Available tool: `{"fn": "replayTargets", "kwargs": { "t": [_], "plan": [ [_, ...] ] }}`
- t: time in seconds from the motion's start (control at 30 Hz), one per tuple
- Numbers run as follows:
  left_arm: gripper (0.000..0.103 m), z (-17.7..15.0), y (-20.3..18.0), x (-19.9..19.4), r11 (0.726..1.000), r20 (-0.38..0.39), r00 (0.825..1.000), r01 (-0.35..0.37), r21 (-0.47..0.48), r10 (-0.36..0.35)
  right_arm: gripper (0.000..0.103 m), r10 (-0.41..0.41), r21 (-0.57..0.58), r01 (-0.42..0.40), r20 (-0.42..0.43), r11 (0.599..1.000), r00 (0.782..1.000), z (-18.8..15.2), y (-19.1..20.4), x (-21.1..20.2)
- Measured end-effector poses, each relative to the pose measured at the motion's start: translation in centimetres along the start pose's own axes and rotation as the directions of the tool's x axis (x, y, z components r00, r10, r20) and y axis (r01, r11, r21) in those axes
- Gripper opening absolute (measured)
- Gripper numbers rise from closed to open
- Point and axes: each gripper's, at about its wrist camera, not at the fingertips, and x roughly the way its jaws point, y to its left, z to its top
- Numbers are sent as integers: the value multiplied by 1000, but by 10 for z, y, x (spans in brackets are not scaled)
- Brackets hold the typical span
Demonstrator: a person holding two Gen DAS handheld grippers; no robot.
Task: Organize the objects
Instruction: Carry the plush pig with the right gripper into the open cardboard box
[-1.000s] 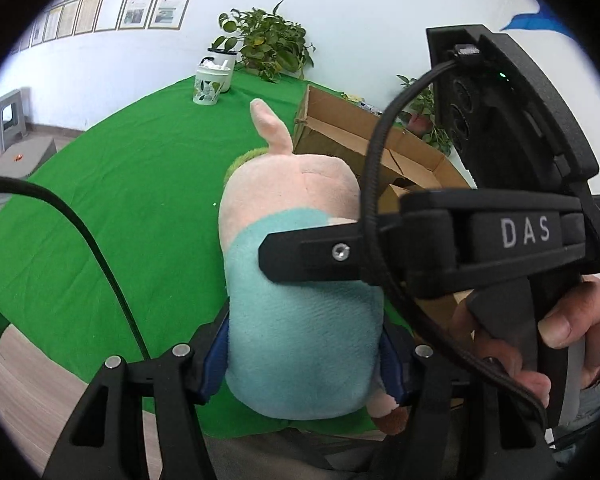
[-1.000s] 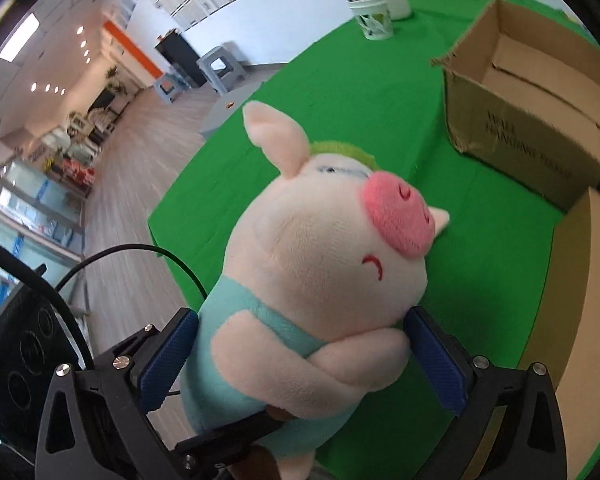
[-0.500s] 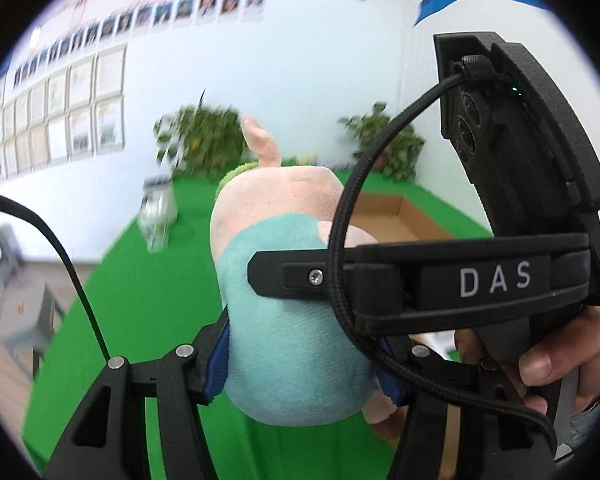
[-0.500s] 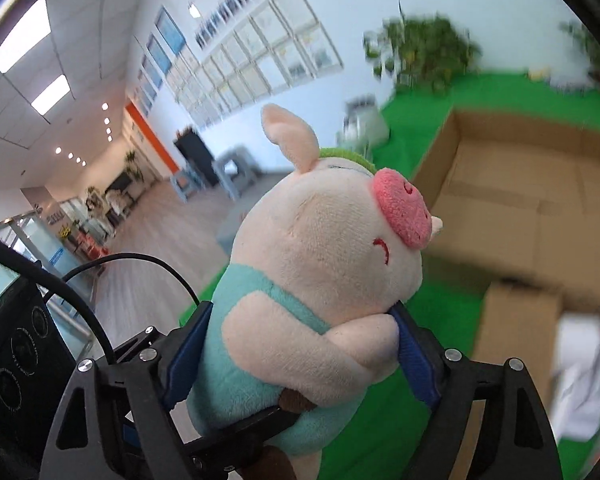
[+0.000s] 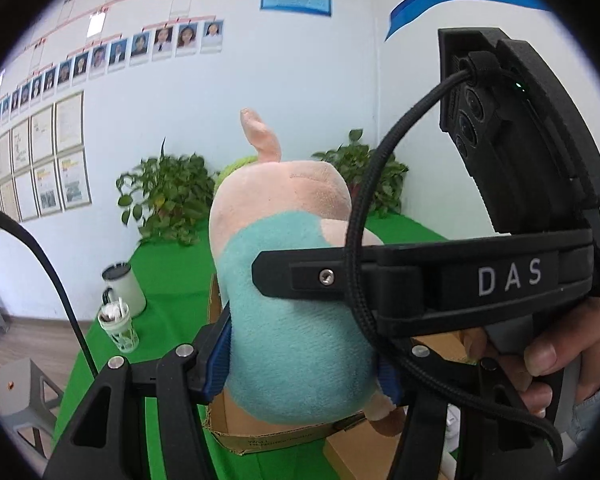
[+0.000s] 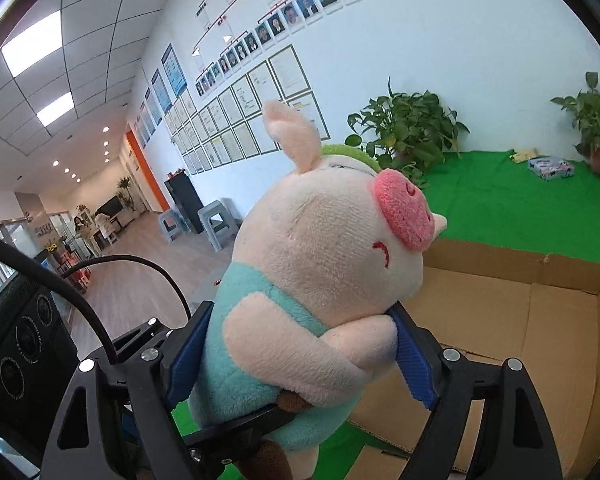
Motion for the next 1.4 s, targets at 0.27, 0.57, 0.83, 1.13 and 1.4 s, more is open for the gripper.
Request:
{"fn": "replayTargets", "kwargs": {
  "t": [0.27, 0.57, 0.83, 1.13, 1.4],
  "plan": [
    [59, -45, 17, 61, 998, -212, 977, -38, -54, 26, 81, 89, 161, -65, -149, 985, 985, -35, -117, 178],
    [59, -87, 46, 115, 989, -380, 924, -90, -118, 39, 80, 142, 279, -67, -259, 958, 955, -92, -207, 309],
    [61, -107, 44, 116, 984, -452, 889, -138, -110, 74, 81, 121, 283, -15, -363, 959, 924, -124, -226, 371],
    [61, -115, 44, 84, 985, -406, 911, -131, -114, 74, 80, 100, 271, 5, -373, 963, 923, -132, -217, 384],
    [51, -115, 48, 92, 982, -415, 908, -121, -142, 52, 89, 125, 342, 10, -369, 940, 921, -132, -205, 374]
  ]
}}
